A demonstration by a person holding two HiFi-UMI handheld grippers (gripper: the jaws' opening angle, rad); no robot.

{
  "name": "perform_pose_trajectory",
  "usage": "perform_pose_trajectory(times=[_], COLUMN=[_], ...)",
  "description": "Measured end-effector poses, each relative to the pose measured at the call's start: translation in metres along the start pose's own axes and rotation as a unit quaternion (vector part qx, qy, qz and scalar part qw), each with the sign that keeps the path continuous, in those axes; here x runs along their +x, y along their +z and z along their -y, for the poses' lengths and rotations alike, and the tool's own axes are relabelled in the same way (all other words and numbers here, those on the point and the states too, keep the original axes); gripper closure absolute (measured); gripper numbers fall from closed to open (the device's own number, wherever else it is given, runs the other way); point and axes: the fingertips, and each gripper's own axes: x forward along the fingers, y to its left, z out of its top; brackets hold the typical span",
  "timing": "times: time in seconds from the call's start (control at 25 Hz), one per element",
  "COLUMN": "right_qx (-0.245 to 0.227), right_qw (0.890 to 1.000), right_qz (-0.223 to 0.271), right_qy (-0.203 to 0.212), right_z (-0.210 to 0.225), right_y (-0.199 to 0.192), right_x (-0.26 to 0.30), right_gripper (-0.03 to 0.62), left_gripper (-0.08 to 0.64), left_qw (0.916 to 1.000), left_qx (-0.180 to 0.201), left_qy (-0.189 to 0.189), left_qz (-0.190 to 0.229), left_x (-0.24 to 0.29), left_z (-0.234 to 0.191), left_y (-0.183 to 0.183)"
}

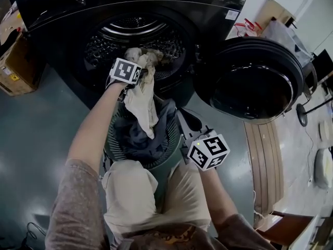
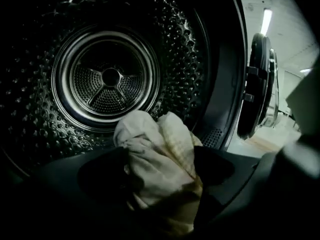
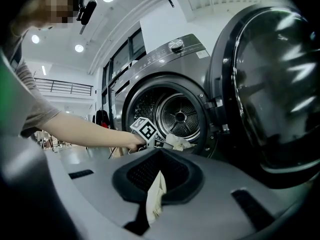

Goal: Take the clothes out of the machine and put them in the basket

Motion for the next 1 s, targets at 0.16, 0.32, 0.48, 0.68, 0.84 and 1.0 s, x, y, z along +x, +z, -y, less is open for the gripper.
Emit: perform_pose_trajectory(times=[0.16,0.32,0.48,0.68,0.84,1.0], right_qx=[-0.001,-0.002,-0.002,-0.008,-0.01,-0.004], right_qw=[1.0,1.0,1.0,1.0,1.0,1.0], right_qz=[-0.004,-0.007,-0.007,-0.009,-0.007,-0.001], right_qy=[-0.004,-0.003,-0.001,0.001,0.0,-0.003], right_z=[0.003,0.002,0.001,0.003,0.009,0.014], right_y=[-0.002,-0.004,-0.004,-0.005,-0.004,-0.003], right_x=[0.001,0.002,0.002,0.001,0.006,0.008], right_gripper=[0.595,0.595,0.595,0.595,0.595,0.595], left_gripper=[0.134,0.256,0.421,0.451,0.456,0.456], left_qw=[0.9996,0.9994,0.9988,0.9963,0.9923,0.9877], left_qx=[-0.028,-0.03,-0.038,-0.032,-0.009,0.016], left_qy=[-0.007,-0.013,-0.024,-0.068,-0.106,-0.139], left_qz=[0.005,0.008,0.02,0.041,0.064,0.07], left_x=[0.009,0.004,-0.013,-0.052,-0.102,-0.152], left_z=[-0.002,-0.001,0.003,0.03,0.06,0.091], left_y=[-0.009,-0.008,-0.009,-0.01,-0.017,-0.038])
